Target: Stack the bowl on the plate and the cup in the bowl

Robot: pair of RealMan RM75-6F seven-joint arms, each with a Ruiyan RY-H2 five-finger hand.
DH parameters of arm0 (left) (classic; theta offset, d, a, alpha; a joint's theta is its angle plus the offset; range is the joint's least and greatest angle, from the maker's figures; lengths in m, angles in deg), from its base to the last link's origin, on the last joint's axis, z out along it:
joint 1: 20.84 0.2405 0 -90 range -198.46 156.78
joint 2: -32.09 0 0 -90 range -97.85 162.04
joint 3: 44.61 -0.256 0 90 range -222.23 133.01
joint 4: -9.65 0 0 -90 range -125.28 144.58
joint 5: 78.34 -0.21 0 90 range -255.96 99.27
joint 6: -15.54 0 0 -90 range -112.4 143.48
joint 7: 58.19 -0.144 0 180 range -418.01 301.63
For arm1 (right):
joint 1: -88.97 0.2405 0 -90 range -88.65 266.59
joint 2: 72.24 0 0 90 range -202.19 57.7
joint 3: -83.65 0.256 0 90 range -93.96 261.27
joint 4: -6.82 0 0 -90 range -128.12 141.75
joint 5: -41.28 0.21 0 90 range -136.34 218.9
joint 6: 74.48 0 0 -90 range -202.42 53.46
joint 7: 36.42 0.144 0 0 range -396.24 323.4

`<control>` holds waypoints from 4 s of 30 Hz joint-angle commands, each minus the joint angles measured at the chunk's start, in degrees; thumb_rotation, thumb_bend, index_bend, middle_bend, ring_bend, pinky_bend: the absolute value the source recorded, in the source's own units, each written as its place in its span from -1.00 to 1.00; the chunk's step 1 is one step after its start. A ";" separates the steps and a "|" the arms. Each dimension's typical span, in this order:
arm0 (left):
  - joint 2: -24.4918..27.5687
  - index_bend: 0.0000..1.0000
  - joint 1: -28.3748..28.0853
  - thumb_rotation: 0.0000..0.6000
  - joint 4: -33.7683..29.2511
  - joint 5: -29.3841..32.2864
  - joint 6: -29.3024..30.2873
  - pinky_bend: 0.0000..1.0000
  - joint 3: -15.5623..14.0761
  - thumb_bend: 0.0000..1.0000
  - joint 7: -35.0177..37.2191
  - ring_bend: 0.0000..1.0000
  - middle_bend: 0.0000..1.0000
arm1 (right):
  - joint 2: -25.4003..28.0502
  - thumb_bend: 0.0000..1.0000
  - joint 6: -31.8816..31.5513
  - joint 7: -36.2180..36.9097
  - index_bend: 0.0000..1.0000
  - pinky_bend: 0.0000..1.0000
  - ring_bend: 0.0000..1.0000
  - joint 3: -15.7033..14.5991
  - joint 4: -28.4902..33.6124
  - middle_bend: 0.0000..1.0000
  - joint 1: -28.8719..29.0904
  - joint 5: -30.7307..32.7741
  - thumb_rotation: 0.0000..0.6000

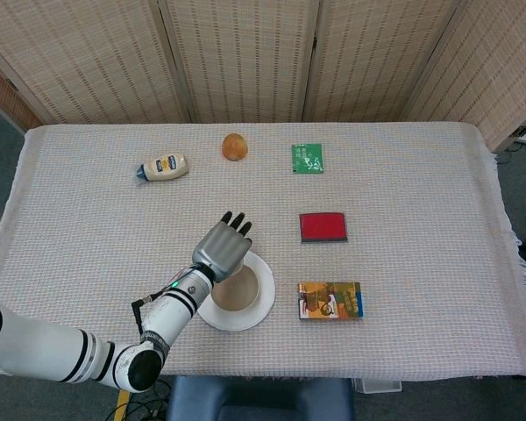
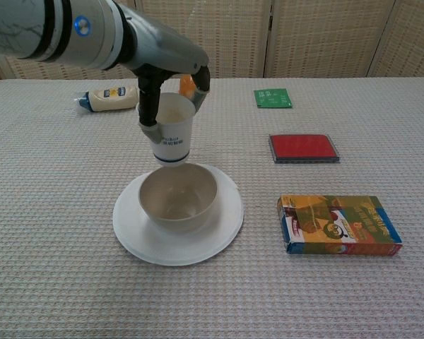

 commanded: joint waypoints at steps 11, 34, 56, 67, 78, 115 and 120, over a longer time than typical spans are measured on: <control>-1.86 0.08 0.23 1.00 -0.84 -0.72 -0.21 -0.71 -0.02 -0.59 1.63 -1.00 -0.69 | -0.01 -0.75 -1.34 -0.22 -0.99 -1.00 -1.00 0.23 0.30 -0.91 -0.70 0.16 1.00; -2.86 0.08 5.13 1.00 -2.28 -8.84 -0.35 -0.71 -2.42 -0.59 7.12 -1.00 -0.69 | 0.20 -0.75 -2.34 -0.56 -0.99 -1.00 -1.00 0.24 0.88 -0.91 -1.32 0.10 1.00; -3.58 0.09 12.45 1.00 3.38 -20.51 -5.80 -0.71 -3.82 -0.59 17.06 -1.00 -0.69 | 1.10 -0.75 -4.63 2.72 -0.99 -1.00 -1.00 0.64 0.39 -0.91 -3.52 0.63 1.00; -4.85 0.10 15.06 1.00 8.00 -25.25 -8.12 -0.71 -4.17 -0.59 20.47 -1.00 -0.69 | 1.22 -0.75 -4.97 2.66 -0.99 -1.00 -1.00 0.62 0.57 -0.91 -3.79 0.36 1.00; -6.05 0.10 18.05 1.00 10.31 -29.98 -8.61 -0.71 -4.75 -0.59 22.89 -1.00 -0.69 | 1.56 -0.74 -5.58 3.74 -0.99 -1.00 -1.00 0.92 0.46 -0.91 -4.58 0.94 1.00; -10.53 -0.44 22.45 1.00 14.55 -36.43 -10.30 -0.71 -2.21 -0.61 25.20 -1.00 -0.69 | 1.34 -0.72 -8.67 12.81 -0.99 -1.00 -1.00 4.08 -3.00 -0.89 -9.08 3.87 1.00; -9.49 -0.48 22.20 1.00 12.06 -35.35 -9.62 -0.71 -1.63 -0.64 23.81 -1.00 -0.70 | 1.28 -0.72 -8.62 12.93 -0.99 -1.00 -1.00 4.30 -3.09 -0.89 -9.18 4.00 1.00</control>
